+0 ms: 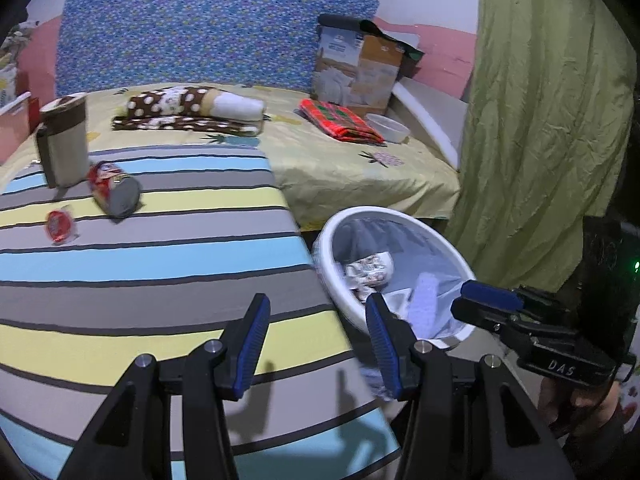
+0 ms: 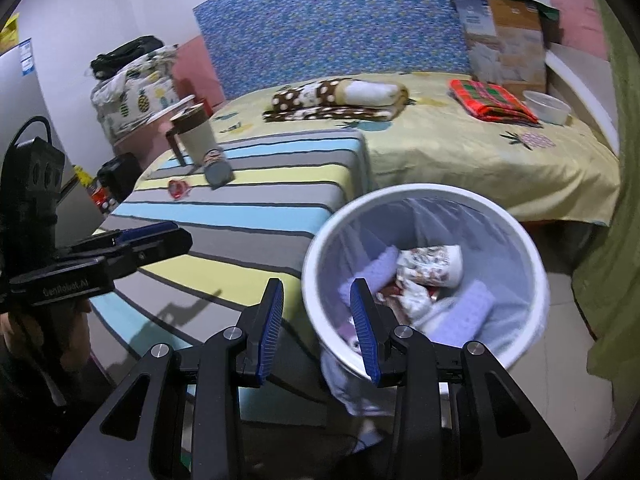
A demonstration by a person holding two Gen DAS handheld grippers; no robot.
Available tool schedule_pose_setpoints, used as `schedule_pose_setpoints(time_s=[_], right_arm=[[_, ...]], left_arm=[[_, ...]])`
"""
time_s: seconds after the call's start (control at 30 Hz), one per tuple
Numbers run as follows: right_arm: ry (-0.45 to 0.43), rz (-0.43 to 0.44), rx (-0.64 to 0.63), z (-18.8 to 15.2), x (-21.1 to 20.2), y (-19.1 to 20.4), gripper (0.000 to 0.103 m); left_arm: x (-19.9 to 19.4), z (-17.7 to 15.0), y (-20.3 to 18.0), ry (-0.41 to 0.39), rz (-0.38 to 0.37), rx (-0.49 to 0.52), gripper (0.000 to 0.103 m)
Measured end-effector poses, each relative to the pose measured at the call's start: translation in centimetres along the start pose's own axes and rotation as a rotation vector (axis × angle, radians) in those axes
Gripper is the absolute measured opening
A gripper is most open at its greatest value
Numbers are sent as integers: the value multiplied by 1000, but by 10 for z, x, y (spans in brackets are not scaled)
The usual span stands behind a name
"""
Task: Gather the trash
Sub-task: 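Move both open tools from the bin back toward the bed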
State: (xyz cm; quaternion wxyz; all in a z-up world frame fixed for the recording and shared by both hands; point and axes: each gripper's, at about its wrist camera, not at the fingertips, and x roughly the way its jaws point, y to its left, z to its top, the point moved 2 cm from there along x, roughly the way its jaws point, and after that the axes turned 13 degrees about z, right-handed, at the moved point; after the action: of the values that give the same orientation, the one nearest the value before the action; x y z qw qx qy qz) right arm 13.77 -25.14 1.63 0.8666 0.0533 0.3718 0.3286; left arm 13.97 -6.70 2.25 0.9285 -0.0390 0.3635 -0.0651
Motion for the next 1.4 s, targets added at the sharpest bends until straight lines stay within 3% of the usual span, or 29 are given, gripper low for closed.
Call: schedule_pose_setpoints(time_s=[0.17, 0.4, 0.9, 1.13, 1.4], right_arm=[[-2, 50, -57, 8, 10, 16, 39], [-5, 84, -132, 25, 21, 32, 54], [-88, 106, -269, 74, 25, 49, 55], [-41, 136, -295, 93, 58, 53, 57], [55, 149, -341, 101, 103, 60, 57]], left_arm=[[-6, -5, 22, -6, 66, -33, 52], [-17, -9, 49, -29, 140, -68, 52], [-26, 16, 111, -72, 292, -126, 52], [-19, 30, 144, -85, 352, -157, 54], [10, 33, 179, -49, 382, -194, 58]])
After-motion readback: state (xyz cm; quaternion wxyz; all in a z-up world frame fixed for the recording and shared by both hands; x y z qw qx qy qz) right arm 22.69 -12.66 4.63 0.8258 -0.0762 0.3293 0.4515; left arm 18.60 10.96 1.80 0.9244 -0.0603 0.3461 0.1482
